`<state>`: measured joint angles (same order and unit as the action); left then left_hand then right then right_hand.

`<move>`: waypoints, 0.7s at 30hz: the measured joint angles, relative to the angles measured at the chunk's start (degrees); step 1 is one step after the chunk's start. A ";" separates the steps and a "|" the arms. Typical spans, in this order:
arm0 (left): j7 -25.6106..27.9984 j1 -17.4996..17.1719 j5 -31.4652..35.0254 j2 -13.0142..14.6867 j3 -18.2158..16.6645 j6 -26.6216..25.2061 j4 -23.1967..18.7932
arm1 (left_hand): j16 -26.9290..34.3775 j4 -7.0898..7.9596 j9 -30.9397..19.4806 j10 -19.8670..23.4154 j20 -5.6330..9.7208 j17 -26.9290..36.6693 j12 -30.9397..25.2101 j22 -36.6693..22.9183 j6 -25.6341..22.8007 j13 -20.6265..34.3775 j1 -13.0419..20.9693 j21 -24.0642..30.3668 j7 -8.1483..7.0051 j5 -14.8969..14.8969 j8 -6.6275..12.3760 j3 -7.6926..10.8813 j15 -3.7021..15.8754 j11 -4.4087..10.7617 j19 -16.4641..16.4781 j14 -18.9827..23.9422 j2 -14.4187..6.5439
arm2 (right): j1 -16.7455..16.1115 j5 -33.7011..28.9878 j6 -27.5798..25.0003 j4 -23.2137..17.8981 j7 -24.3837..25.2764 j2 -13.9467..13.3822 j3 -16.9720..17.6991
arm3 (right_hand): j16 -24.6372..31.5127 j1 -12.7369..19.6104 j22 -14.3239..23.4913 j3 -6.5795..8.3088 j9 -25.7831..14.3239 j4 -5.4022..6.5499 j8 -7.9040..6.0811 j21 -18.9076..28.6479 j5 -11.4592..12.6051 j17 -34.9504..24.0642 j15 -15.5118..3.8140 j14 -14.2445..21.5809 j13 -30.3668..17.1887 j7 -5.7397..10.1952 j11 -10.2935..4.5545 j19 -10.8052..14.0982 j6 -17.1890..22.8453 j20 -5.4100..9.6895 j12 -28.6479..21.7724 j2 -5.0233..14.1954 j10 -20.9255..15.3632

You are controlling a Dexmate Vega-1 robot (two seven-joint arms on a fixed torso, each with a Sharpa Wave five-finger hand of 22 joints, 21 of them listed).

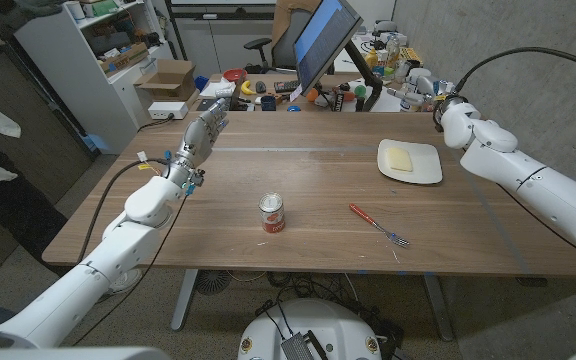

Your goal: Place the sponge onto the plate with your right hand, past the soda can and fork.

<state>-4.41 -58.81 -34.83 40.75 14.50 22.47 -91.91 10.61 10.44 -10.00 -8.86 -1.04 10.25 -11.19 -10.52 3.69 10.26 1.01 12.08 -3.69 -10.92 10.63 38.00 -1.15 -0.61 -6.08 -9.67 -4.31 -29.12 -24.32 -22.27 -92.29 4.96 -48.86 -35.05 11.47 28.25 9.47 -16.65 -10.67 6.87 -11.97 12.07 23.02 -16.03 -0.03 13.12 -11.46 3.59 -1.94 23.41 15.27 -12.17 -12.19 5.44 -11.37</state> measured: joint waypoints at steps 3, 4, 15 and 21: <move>-1.27 0.48 -0.70 0.38 -0.08 0.25 1.24 | 0.00 0.00 0.00 0.00 0.00 0.00 0.00 0.00 0.00 0.00 0.00 0.00 0.00 0.00 0.00 0.00 0.00 0.00 0.00 0.00 0.00 | -0.23 -0.27 -2.06 -0.95 0.00 0.24 0.01 | 0.00 0.01 0.00 0.00 0.00 0.00 0.00 -0.22 0.00 0.08 -0.09 0.10 0.00 0.00 0.30 0.00 0.00 0.00 0.00 0.01 -0.31; -1.97 0.57 -0.84 0.44 -0.10 0.44 1.45 | 0.00 0.00 0.00 0.00 0.00 0.00 0.00 0.00 0.00 0.00 0.00 0.00 0.00 0.00 0.00 0.00 0.00 0.00 0.00 0.00 0.00 | -0.24 -0.29 -2.17 -0.95 0.00 0.24 0.01 | 0.00 0.25 0.00 0.10 0.00 -0.10 0.00 -0.22 0.00 0.08 -0.09 0.09 0.00 0.00 0.30 0.00 0.00 0.00 0.00 0.25 -0.31; -6.96 1.23 -3.22 1.23 -0.37 1.77 4.99 | 0.00 0.00 0.00 0.00 0.00 0.00 0.00 0.00 0.00 0.00 0.00 0.00 0.00 0.00 0.00 0.00 0.00 0.00 0.00 0.00 0.00 | -1.31 -1.22 -8.12 -4.90 0.51 1.13 -0.28 | 0.00 0.60 0.00 0.23 0.00 -0.23 0.00 -0.45 0.00 0.61 0.03 0.21 -0.01 0.30 0.28 -0.01 0.31 0.00 0.00 0.60 -0.33; -9.41 2.32 -4.29 1.06 -0.14 2.22 7.46 | 0.00 0.00 0.00 0.00 0.00 0.00 0.00 0.00 0.00 0.00 0.00 0.00 0.00 0.00 0.00 0.00 0.00 0.00 0.00 0.00 0.00 | -1.49 -1.36 -10.51 -5.80 0.54 1.52 -0.84 | 0.00 0.60 0.00 0.23 0.00 -0.23 0.00 -0.45 0.00 0.84 0.03 0.21 -0.01 0.10 0.00 0.06 0.51 -0.08 0.00 0.60 -0.61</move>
<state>-13.82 -56.49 -39.12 41.81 14.36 24.70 -84.44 10.61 10.44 -10.00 -8.86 -1.04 10.25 -11.19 -10.52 3.69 10.26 1.01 12.08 -3.69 -10.92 10.63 38.00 -1.15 -0.60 -6.08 -9.68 -4.32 -30.61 -25.68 -32.79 -98.09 5.50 -47.34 -35.89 11.47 28.85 9.47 -16.41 -10.68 6.64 -11.97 11.63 23.03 -15.19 -0.01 13.33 -11.47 3.69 -1.94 23.48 15.78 -12.25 -12.19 6.04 -11.98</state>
